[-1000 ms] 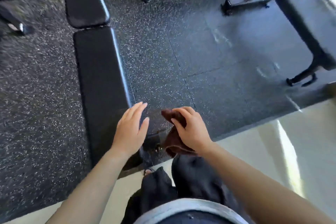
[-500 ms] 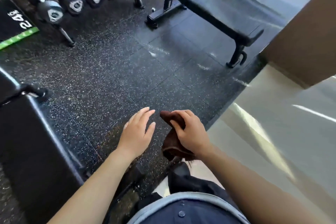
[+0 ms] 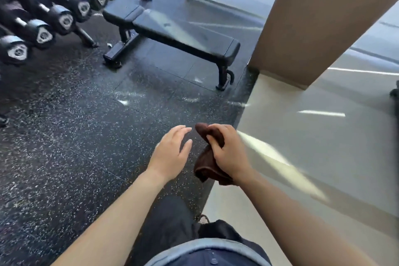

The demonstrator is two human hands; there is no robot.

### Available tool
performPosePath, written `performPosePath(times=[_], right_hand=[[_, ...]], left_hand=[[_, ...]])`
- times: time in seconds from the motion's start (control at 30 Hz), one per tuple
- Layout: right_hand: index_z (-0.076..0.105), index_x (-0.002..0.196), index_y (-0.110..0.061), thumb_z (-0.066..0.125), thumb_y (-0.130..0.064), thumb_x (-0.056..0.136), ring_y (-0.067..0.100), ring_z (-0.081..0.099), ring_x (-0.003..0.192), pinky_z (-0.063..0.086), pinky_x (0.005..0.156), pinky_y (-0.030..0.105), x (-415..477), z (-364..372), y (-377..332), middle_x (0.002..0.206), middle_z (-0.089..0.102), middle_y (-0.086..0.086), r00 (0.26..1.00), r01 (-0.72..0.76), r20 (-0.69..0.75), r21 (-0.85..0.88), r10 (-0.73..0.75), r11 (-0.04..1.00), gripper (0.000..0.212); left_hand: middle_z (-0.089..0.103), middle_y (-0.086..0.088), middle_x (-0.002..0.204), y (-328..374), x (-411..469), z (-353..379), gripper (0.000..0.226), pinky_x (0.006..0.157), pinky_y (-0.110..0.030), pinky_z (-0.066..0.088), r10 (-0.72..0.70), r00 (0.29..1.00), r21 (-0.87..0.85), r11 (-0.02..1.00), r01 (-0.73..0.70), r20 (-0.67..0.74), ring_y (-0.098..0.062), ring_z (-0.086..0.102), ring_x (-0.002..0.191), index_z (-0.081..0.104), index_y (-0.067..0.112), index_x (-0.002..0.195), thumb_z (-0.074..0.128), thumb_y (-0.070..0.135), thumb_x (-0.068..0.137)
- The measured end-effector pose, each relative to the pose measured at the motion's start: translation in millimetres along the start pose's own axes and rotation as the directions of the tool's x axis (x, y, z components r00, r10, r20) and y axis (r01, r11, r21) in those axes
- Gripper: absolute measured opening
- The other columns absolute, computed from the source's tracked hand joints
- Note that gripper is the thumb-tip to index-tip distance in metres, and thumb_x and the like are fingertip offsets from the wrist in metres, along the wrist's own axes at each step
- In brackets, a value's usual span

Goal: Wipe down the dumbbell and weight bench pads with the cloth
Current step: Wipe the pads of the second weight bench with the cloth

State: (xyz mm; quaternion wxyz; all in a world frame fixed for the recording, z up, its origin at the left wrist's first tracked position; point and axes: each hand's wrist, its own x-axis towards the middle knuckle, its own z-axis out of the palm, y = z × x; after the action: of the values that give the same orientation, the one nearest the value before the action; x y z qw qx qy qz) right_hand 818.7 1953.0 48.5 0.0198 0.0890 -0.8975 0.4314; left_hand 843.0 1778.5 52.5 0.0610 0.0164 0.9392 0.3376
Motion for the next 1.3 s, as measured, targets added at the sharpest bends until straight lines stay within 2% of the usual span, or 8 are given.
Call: performPosePath(times=[0.2,0.33,0.53,0.7,0.83,1.07,1.3], right_hand=[[0.064,0.108,-0.019,0.061,-0.019,0.088,0.017,0.056,0.103,0.042,0.094,0.036,81,10,20,0.108,0.063,-0.003,0.997,-0.083,0.009,-0.002,0.083,0.997,0.02],[0.064,0.108,-0.019,0.061,-0.019,0.088,0.019,0.055,0.103,0.042,0.094,0.039,165,21,26,0.109,0.063,-0.002,0.994,-0.113,-0.014,-0.031,0.112,0.993,0.02],[0.063,0.107,-0.022,0.061,-0.02,0.088,0.016,0.055,0.102,0.042,0.095,0.041,279,31,22,0.108,0.062,-0.004,0.987,-0.152,-0.065,-0.045,0.149,0.987,0.019],[0.064,0.107,-0.021,0.063,-0.02,0.087,0.018,0.055,0.101,0.042,0.095,0.042,342,41,20,0.107,0.063,-0.002,0.974,-0.202,-0.119,-0.052,0.194,0.978,0.019],[0.064,0.106,-0.023,0.062,-0.023,0.087,0.017,0.055,0.102,0.042,0.095,0.04,379,40,23,0.108,0.062,-0.004,0.974,-0.212,-0.097,-0.073,0.205,0.975,0.019],[0.065,0.106,-0.018,0.064,-0.019,0.087,0.018,0.055,0.104,0.042,0.095,0.041,448,34,46,0.108,0.063,-0.002,0.968,-0.238,-0.096,-0.055,0.232,0.97,0.019],[0.065,0.107,-0.02,0.063,-0.022,0.088,0.018,0.055,0.104,0.041,0.096,0.038,538,11,102,0.11,0.062,-0.003,0.946,-0.314,-0.093,-0.039,0.309,0.949,0.019]], left_hand=[[0.046,0.001,0.138,-12,94,-12,0.037,0.107,-0.024,0.027,0.049,0.999,-0.025,0.999,-0.048,0.017,-0.012,0.038,0.13,0.05,0.015,0.132,0.045,0.023,0.096],[0.048,0.003,0.135,-31,182,-30,0.037,0.106,-0.027,0.032,0.068,0.996,-0.021,0.998,-0.067,0.053,-0.011,0.042,0.126,0.048,0.017,0.132,0.044,0.026,0.097],[0.05,0.005,0.133,-44,299,-75,0.037,0.101,-0.038,0.039,0.15,0.975,0.092,0.982,-0.166,0.163,-0.015,0.047,0.121,0.047,0.02,0.132,0.042,0.031,0.096],[0.049,0.008,0.133,-58,368,-105,0.037,0.097,-0.032,0.038,0.193,0.962,0.156,0.962,-0.224,0.195,-0.014,0.047,0.12,0.046,0.022,0.132,0.042,0.032,0.096],[0.049,0.008,0.134,-67,406,-117,0.038,0.097,-0.033,0.039,0.216,0.953,0.217,0.94,-0.262,0.214,-0.013,0.049,0.119,0.046,0.022,0.133,0.042,0.033,0.096],[0.047,0.007,0.137,-66,483,-119,0.041,0.097,-0.036,0.04,0.212,0.947,0.272,0.922,-0.276,0.241,-0.016,0.048,0.121,0.045,0.021,0.135,0.041,0.034,0.096],[0.044,0.005,0.141,-41,599,-98,0.043,0.099,-0.034,0.039,0.22,0.925,0.293,0.904,-0.313,0.308,-0.015,0.045,0.125,0.043,0.021,0.137,0.041,0.034,0.096]])
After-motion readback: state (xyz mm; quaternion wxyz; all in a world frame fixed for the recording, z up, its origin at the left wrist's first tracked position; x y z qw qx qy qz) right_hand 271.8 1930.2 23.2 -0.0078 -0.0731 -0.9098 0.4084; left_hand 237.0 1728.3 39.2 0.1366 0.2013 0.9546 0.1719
